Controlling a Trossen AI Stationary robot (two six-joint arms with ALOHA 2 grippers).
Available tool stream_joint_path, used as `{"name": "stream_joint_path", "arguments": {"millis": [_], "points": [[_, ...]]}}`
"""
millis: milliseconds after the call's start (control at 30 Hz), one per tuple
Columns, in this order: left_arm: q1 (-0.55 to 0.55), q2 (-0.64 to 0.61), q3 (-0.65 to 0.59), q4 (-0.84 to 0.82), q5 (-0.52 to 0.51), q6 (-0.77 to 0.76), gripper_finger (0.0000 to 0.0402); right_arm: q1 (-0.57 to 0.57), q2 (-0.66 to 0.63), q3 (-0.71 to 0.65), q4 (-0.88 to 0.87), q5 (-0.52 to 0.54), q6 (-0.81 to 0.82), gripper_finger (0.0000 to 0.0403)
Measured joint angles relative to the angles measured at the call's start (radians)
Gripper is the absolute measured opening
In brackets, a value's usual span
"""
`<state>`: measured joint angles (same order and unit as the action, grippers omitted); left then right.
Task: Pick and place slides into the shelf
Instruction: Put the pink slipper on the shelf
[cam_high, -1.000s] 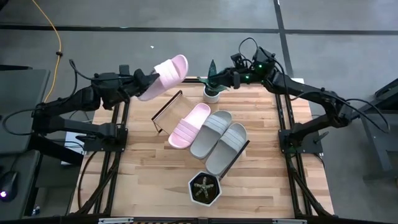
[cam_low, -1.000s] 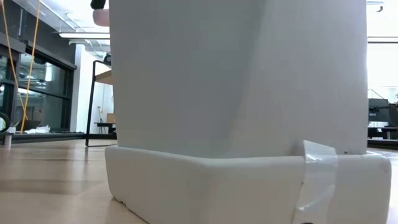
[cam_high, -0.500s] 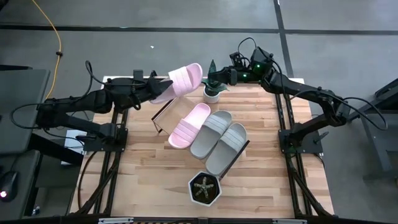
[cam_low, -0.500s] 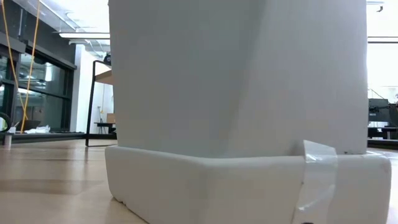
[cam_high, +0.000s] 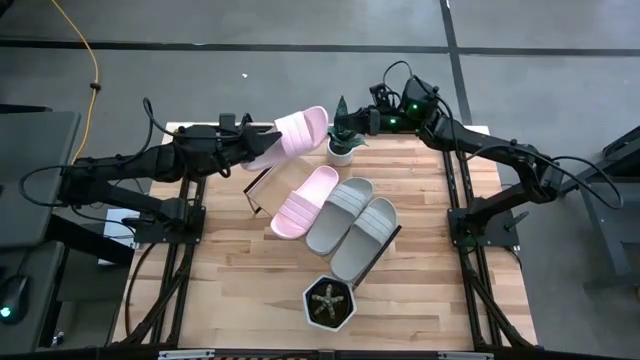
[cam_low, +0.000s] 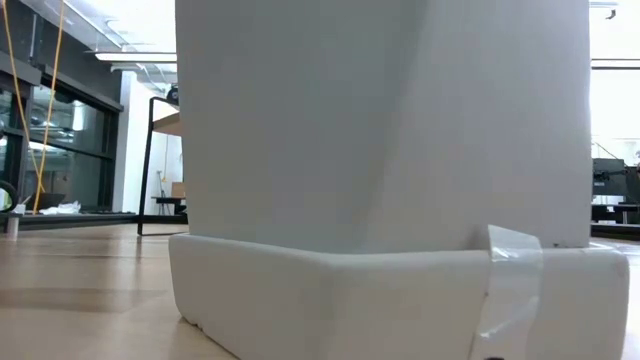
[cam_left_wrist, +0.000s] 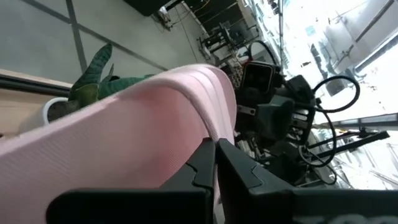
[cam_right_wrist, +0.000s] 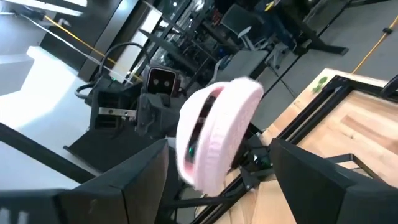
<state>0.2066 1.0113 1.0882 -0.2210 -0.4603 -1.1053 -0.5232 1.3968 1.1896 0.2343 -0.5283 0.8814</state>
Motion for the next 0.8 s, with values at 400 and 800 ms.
{"name": "stream_joint_path", "arguments": {"millis": [400, 800], "points": [[0.0, 0.007, 0.0, 0.005, 0.008, 0.0, 0.0, 0.037, 0.032, 0.0, 0.047, 0.05, 0.002, 0.0272], [0.0, 0.029, 0.0, 0.009, 0.047, 0.0, 0.0, 0.053, 0.063, 0.0, 0.085, 0.038, 0.051, 0.0272]]}}
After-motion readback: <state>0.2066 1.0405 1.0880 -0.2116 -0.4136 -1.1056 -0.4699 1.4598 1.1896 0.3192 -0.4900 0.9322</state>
